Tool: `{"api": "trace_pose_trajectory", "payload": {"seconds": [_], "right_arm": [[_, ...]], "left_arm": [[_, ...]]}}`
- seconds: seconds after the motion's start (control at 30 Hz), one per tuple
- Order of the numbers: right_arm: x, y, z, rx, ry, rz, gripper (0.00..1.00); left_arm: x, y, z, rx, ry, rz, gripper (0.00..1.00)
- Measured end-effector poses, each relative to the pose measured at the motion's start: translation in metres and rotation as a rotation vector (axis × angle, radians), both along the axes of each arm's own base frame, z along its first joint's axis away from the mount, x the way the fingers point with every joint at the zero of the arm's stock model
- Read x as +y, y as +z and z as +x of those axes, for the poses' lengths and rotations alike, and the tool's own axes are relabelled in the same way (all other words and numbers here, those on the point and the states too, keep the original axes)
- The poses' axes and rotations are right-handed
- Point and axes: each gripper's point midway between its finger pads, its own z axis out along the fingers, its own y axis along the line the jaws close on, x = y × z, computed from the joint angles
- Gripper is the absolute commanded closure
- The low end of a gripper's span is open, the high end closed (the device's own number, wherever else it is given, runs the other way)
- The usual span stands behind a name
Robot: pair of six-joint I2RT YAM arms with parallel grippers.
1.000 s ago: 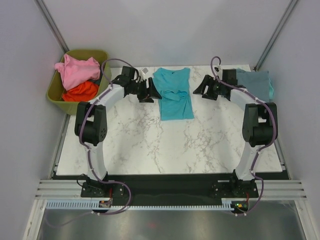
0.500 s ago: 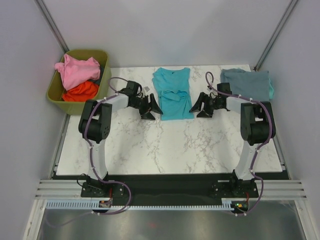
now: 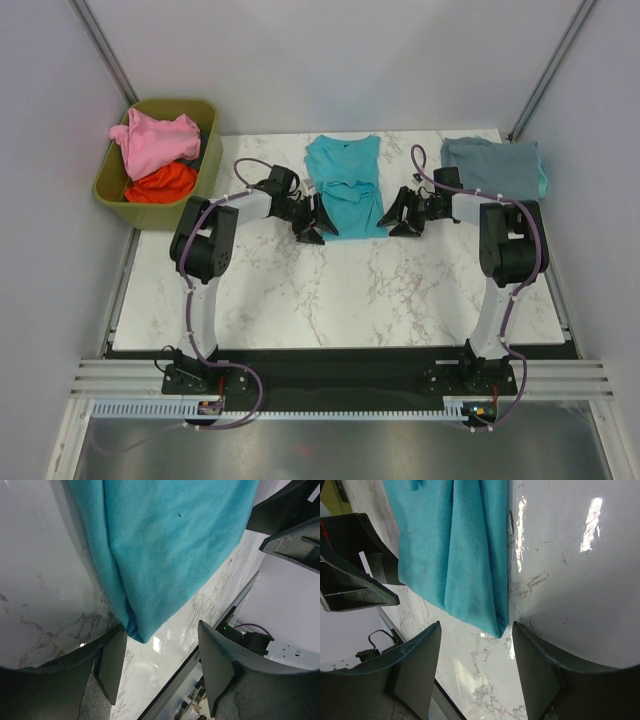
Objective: Fold and stack the t-shirts
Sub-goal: Fold the tshirt
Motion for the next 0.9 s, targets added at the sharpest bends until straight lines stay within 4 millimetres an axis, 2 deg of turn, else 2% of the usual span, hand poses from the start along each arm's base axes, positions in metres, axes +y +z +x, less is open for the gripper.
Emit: {"api": "trace_pose_trajectory", "payload": {"seconds": [0.23,0.43,0.47,0.73,0.87,0.9], "right_arm": [[0.002,0.0,-0.002,0.013,0.007,0.017,0.33],[0.002,-0.001,-0.003,0.022,0.009,0.02,0.34],[0.002,-0.001,-0.003,0.023,0.01,0.022,0.34],[0.008,-0.002,-0.004,0.032,0.024,0.036,0.37],[0.012,-0.005,-0.005,0.037,0.034,0.039,0.46],[0.012,-0.006,-0.006,0.042,0.035,0.04,0.54]], "left_arm": [[0.0,0.0,0.001,-0.002,0.001,0.002,0.34],[0.0,-0.001,0.001,-0.001,0.002,0.004,0.39],[0.0,-0.001,0.001,0.0,0.002,0.005,0.42],[-0.001,-0.004,0.002,0.003,0.002,0.005,0.44],[-0.001,-0.005,0.003,0.002,0.004,0.006,0.5],[-0.001,-0.006,0.003,0.003,0.004,0.006,0.52]]}}
